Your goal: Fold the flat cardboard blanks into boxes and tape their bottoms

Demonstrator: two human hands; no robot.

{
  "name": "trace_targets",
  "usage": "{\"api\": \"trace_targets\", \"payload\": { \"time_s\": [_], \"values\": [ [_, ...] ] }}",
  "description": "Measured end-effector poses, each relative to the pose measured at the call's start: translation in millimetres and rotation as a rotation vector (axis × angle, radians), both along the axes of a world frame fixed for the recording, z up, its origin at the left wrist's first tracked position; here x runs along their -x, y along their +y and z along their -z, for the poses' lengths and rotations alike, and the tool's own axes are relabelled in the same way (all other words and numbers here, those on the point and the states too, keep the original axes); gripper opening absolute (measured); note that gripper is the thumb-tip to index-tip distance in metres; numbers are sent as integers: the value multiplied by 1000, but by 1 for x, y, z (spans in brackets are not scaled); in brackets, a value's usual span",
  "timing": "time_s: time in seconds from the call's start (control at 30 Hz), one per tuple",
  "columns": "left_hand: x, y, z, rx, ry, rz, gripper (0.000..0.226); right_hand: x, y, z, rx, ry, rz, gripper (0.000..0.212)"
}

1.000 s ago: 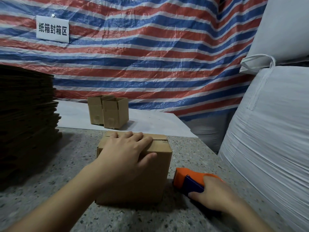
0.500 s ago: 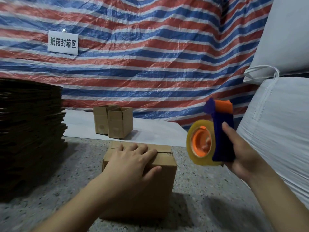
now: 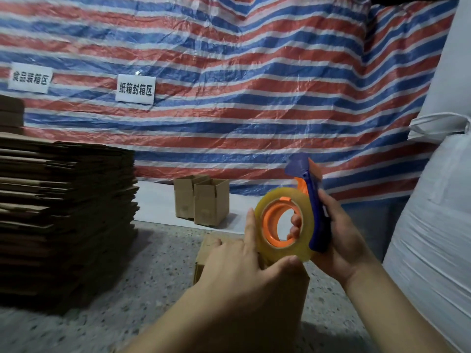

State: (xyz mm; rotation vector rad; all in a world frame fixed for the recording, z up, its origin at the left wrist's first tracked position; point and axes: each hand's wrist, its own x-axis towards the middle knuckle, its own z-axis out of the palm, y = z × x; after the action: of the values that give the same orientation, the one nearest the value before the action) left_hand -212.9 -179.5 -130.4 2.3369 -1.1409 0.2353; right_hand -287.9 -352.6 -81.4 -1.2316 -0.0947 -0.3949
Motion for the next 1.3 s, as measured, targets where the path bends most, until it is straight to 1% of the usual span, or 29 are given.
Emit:
{"api": "trace_targets", "payload": {
  "time_s": [0.17, 0.37, 0.53, 0.6, 0.67, 0.77, 0.8, 0.83, 0.87, 0.93, 0.97, 1.0, 1.07, 1.1, 1.2, 1.3],
  "values": [
    [4, 1, -3, 26, -16, -20, 113, -2, 2, 1, -26, 13, -85, 51],
    [4, 0, -1, 55, -36, -84, 113, -2, 11, -9, -36, 45, -107, 53],
    [5, -1, -1, 102, 2, -94, 111, -6, 11, -12, 31, 78, -4, 54],
    [4, -1, -1, 102, 31, -81, 113, -8, 9, -20, 80, 113, 39, 50],
    [2, -1, -1, 107, 72, -73, 114, -8, 6, -34, 186, 172, 48, 42],
    [2, 4, -6, 125, 197, -39, 124, -9, 3, -58, 361, 283, -5, 43],
    [1, 6, -8, 146, 243, -32, 123, -10, 3, -65, 399, 327, -9, 46],
    [-1, 8, -10, 184, 287, -22, 115, -11, 3, -71, 427, 367, -5, 51],
    [-4, 10, -13, 237, 325, -4, 98, -14, 3, -76, 453, 404, 3, 59],
    [-10, 14, -22, 405, 443, 19, 56, -18, 6, -81, 505, 469, 7, 72],
    [-15, 15, -25, 508, 545, 9, 46, -21, 7, -83, 532, 493, -4, 73],
    [-19, 17, -30, 602, 683, 0, 42, -23, 8, -83, 560, 509, -17, 71],
    [-23, 23, -40, 735, 955, -13, 51, -26, 8, -83, 603, 535, -36, 66],
    [-28, 26, -43, 774, 1025, -17, 58, -28, 8, -83, 619, 548, -37, 65],
    [-42, 38, -49, 825, 1095, 6, 74, -33, 6, -84, 655, 581, -36, 62],
    [-54, 47, -61, 774, 1104, 58, 75, -37, 5, -85, 676, 601, -34, 62]
  ]
}}
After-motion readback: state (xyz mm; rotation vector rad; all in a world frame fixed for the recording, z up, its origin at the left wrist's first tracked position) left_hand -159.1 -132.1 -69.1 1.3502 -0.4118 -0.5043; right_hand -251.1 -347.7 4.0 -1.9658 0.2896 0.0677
